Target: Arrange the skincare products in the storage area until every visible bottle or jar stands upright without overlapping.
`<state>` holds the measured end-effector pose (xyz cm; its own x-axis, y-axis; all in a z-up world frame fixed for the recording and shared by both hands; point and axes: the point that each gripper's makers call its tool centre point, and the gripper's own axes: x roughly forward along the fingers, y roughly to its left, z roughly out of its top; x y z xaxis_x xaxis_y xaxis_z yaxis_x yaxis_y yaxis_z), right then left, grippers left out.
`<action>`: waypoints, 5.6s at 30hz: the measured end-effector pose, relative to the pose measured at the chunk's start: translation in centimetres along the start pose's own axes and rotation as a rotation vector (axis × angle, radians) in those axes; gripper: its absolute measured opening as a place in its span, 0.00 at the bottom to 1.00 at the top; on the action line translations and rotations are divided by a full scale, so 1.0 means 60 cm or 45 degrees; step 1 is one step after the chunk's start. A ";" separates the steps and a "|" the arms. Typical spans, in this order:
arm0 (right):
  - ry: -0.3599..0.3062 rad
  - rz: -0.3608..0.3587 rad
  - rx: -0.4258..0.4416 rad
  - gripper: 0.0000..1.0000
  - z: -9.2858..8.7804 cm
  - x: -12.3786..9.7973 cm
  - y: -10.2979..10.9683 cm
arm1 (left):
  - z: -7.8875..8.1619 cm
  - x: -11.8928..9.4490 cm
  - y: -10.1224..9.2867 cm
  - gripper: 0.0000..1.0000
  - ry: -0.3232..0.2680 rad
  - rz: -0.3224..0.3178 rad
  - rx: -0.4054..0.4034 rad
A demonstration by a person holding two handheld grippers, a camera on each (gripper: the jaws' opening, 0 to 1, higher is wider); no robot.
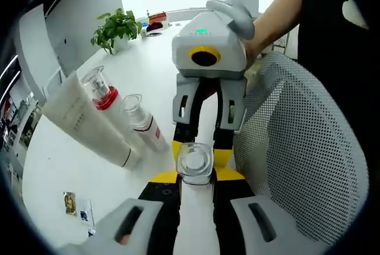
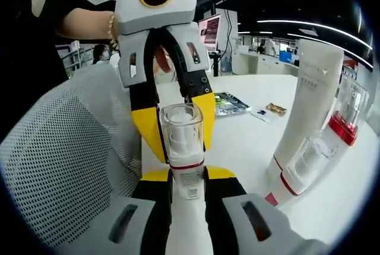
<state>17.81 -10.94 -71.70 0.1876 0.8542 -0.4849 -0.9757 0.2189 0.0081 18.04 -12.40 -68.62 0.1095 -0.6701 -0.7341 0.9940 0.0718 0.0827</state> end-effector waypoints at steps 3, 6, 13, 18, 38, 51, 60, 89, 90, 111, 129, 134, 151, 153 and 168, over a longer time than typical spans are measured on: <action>0.009 -0.017 0.034 0.21 -0.005 -0.001 -0.004 | 0.002 0.002 0.003 0.19 -0.014 0.000 -0.007; 0.031 -0.027 0.045 0.28 -0.014 -0.001 -0.005 | 0.004 0.003 0.006 0.19 -0.020 -0.005 -0.006; 0.020 -0.048 0.105 0.35 -0.021 -0.010 -0.006 | 0.002 0.010 0.025 0.19 -0.011 0.007 0.012; 0.026 -0.065 0.141 0.38 -0.029 -0.022 -0.009 | 0.004 0.017 0.040 0.19 -0.028 0.003 0.011; 0.026 -0.230 0.423 0.57 -0.082 -0.096 -0.011 | 0.004 0.046 0.103 0.06 -0.018 0.032 0.001; 0.021 -0.298 0.453 0.59 -0.085 -0.108 -0.040 | -0.006 0.056 0.118 0.04 -0.021 0.038 -0.012; 0.014 -0.257 0.425 0.57 -0.063 -0.090 -0.033 | -0.032 0.051 0.088 0.19 0.016 0.051 -0.103; 0.054 -0.175 0.217 0.62 -0.014 -0.026 -0.029 | -0.014 0.064 0.084 0.20 -0.095 0.476 -0.607; 0.056 -0.173 0.219 0.63 -0.013 -0.025 -0.028 | -0.014 0.065 0.083 0.20 -0.089 0.454 -0.582; 0.078 -0.157 0.228 0.65 0.007 -0.005 -0.005 | -0.026 0.048 0.074 0.16 -0.104 -0.116 -0.036; 0.103 -0.195 0.239 0.64 -0.005 -0.006 -0.020 | 0.001 0.024 0.082 0.32 -0.172 -0.007 -0.073; 0.103 -0.194 0.230 0.65 -0.005 -0.007 -0.020 | -0.003 0.013 0.083 0.38 -0.184 0.193 -0.268; 0.132 -0.203 0.219 0.65 -0.018 -0.020 -0.022 | -0.017 0.027 0.080 0.43 -0.305 0.726 -0.944; 0.138 -0.198 0.206 0.65 -0.017 -0.019 -0.021 | -0.019 0.036 0.078 0.42 -0.282 0.739 -0.930; 0.137 -0.194 0.210 0.64 -0.017 -0.017 -0.021 | -0.027 0.057 0.088 0.23 -0.252 0.735 -0.882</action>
<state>18.71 -12.56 -72.12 0.3097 0.7523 -0.5815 -0.9038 0.4229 0.0657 23.67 -13.09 -71.78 0.6498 -0.5024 -0.5705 0.5719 0.8175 -0.0684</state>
